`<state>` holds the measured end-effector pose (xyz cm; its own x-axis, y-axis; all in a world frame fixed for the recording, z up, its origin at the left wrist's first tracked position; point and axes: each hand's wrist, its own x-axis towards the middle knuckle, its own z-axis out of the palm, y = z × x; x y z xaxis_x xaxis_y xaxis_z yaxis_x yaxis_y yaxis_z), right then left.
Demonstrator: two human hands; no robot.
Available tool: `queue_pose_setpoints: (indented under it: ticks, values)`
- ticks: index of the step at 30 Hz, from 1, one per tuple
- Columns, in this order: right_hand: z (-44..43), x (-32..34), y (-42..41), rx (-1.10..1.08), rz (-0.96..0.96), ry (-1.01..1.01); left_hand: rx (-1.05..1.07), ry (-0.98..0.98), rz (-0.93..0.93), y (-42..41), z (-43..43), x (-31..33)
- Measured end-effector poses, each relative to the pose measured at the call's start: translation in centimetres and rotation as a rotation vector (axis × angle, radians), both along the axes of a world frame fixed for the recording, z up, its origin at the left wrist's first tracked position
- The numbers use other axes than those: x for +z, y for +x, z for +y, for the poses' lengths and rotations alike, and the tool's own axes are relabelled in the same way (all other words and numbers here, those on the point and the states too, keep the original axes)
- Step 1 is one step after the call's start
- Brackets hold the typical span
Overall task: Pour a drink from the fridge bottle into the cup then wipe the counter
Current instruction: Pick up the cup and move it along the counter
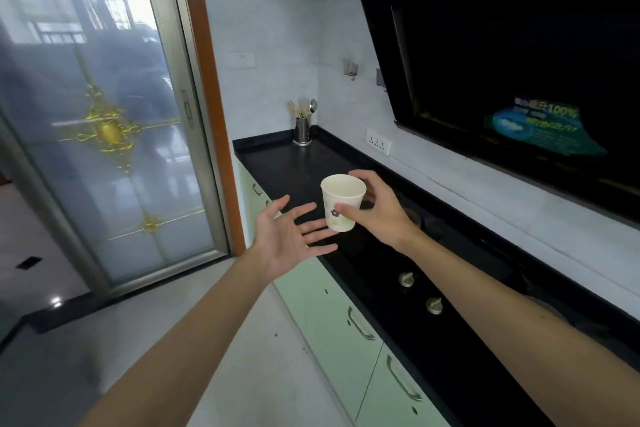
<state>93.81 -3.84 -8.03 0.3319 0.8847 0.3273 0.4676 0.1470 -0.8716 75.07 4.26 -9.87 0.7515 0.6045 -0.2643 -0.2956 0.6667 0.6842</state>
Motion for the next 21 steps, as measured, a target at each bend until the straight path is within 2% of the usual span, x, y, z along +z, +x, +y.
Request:
queue_pose_setpoints:
  ticks: [21]
  values:
    - [16.3,-1.1,6.3,0.170,0.050,-0.051,0.161,-0.029,0.051,6.0,13.3,-0.8]
